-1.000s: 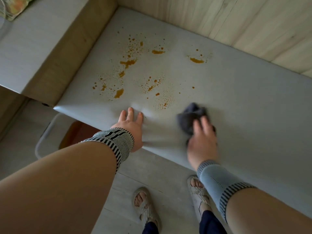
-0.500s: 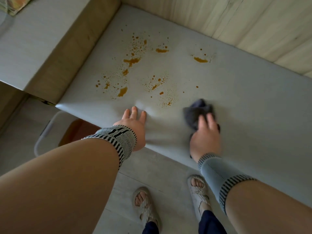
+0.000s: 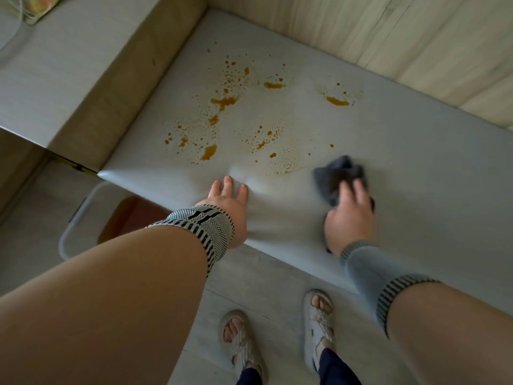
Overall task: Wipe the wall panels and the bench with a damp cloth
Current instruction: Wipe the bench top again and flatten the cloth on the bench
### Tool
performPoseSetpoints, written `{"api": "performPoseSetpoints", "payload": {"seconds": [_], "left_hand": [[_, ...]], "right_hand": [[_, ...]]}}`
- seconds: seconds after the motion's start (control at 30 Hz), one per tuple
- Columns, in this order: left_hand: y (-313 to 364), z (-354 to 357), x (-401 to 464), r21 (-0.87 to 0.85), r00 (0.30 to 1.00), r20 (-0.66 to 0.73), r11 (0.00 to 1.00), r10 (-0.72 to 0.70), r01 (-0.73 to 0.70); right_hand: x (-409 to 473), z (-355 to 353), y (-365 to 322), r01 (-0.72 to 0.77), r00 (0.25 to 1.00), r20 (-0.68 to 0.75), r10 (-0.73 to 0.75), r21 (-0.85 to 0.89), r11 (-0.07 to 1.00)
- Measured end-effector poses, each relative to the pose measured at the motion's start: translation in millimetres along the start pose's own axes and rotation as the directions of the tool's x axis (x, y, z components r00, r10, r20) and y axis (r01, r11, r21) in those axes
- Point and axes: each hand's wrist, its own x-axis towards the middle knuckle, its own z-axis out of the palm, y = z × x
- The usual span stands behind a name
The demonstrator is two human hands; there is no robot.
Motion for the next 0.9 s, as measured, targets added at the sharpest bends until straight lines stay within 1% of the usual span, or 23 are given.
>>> {"api": "performPoseSetpoints", "payload": {"seconds": [0.07,0.1,0.17,0.2,0.23,0.27,0.3,0.33,0.4,0.47,0.5,0.53,0.57,0.6,0.63,0.67,0.7,0.73,0.77,0.8,0.83,0.87,0.9], "left_hand": [[0.3,1.0,1.0,-0.007,1.0,0.002,1.0,-0.005,0.005],[0.3,0.8,1.7,-0.014,1.0,0.001,1.0,-0.004,0.004],[1.5,-2.2,0.3,-0.018,1.0,0.002,1.0,-0.004,0.004],[1.8,-3.1,-1.3,-0.01,1.0,0.0,1.0,0.004,-0.004],[2.4,-3.4,-2.8,0.005,1.0,-0.002,1.0,0.013,-0.013],[2.4,-2.3,-2.9,0.008,1.0,-0.011,1.0,0.016,-0.016],[2.2,-1.6,-2.1,-0.013,1.0,-0.025,1.0,0.01,-0.011],[2.5,-0.3,-1.3,-0.05,0.999,-0.036,0.999,0.0,-0.002],[4.3,2.6,-0.6,-0.11,0.998,-0.064,0.994,-0.017,0.01],[6.6,2.4,-5.2,-0.155,0.99,-0.137,0.988,-0.034,0.013],[7.7,0.6,-7.0,-0.178,0.979,-0.2,0.984,-0.052,0.016],[8.3,-2.3,-8.5,-0.209,0.961,-0.263,0.977,-0.082,0.026],[8.0,-6.3,-8.5,-0.242,0.942,-0.313,0.969,-0.117,0.041],[7.2,-11.4,-6.6,-0.267,0.927,-0.345,0.962,-0.147,0.054],[6.1,-17.3,-3.2,-0.276,0.921,-0.354,0.959,-0.162,0.063],[5.9,-23.9,1.1,-0.262,0.928,-0.341,0.963,-0.152,0.062],[6.8,-31.0,5.7,-0.228,0.941,-0.316,0.972,-0.121,0.048],[9.2,-38.1,9.9,-0.184,0.956,-0.281,0.982,-0.083,0.031],[13.0,-45.4,15.0,-0.147,0.969,-0.242,0.989,-0.051,0.015],[16.9,-50.5,18.8,-0.127,0.978,-0.206,0.992,-0.032,0.006],[22.7,-55.4,23.8,-0.122,0.985,-0.174,0.992,-0.024,0.002],[28.8,-58.2,29.1,-0.128,0.99,-0.14,0.992,-0.027,0.009],[34.6,-59.1,34.3,-0.133,0.994,-0.107,0.991,-0.037,0.023]], "right_hand": [[6.5,3.2,-8.4,-0.162,0.986,-0.044,0.163,0.021,0.987],[2.0,8.3,-19.7,-0.135,0.988,-0.082,0.134,0.001,0.991],[-16.2,22.1,-42.3,0.106,0.988,-0.11,-0.106,-0.006,0.994],[-27.3,28.2,-51.0,0.276,0.959,-0.055,-0.277,-0.027,0.961],[-35.2,29.8,-55.7,0.432,0.902,0.056,-0.429,-0.046,0.901],[-37.1,28.6,-55.1,0.544,0.831,0.171,-0.529,-0.048,0.838],[-31.4,24.9,-48.8,0.609,0.779,0.221,-0.587,-0.044,0.792],[-21.9,19.7,-38.4,0.609,0.781,0.211,-0.587,-0.05,0.792],[5.0,9.9,-15.6,0.442,0.894,0.111,-0.433,-0.066,0.895],[29.2,-2.7,-4.1,0.093,0.995,0.021,-0.093,-0.017,0.995],[34.9,-6.1,-6.0,-0.074,0.997,0.011,0.073,0.007,0.997],[34.9,-5.7,-13.8,-0.149,0.989,-0.007,0.149,0.0,0.989],[31.1,-3.5,-23.9,-0.102,0.994,-0.042,0.101,-0.027,0.994],[23.4,2.7,-32.8,0.043,0.997,-0.064,-0.046,-0.042,0.998],[13.3,10.8,-39.4,0.251,0.967,-0.034,-0.253,-0.048,0.967],[4.7,16.4,-43.3,0.463,0.886,0.045,-0.461,-0.06,0.884],[-0.8,18.0,-44.1,0.62,0.777,0.176,-0.604,-0.054,0.782],[-1.1,15.0,-40.6,0.695,0.698,0.286,-0.656,-0.054,0.717],[6.9,8.9,-32.0,0.708,0.685,0.302,-0.662,-0.065,0.703],[17.4,2.7,-20.8,0.658,0.742,0.245,-0.624,-0.083,0.749],[28.8,-4.4,-9.3,0.544,0.835,0.155,-0.528,-0.087,0.834],[41.5,-8.8,2.4,0.384,0.923,0.069,-0.379,-0.075,0.92],[51.7,-14.0,9.8,0.207,0.978,0.006,-0.207,-0.044,0.977]]}}
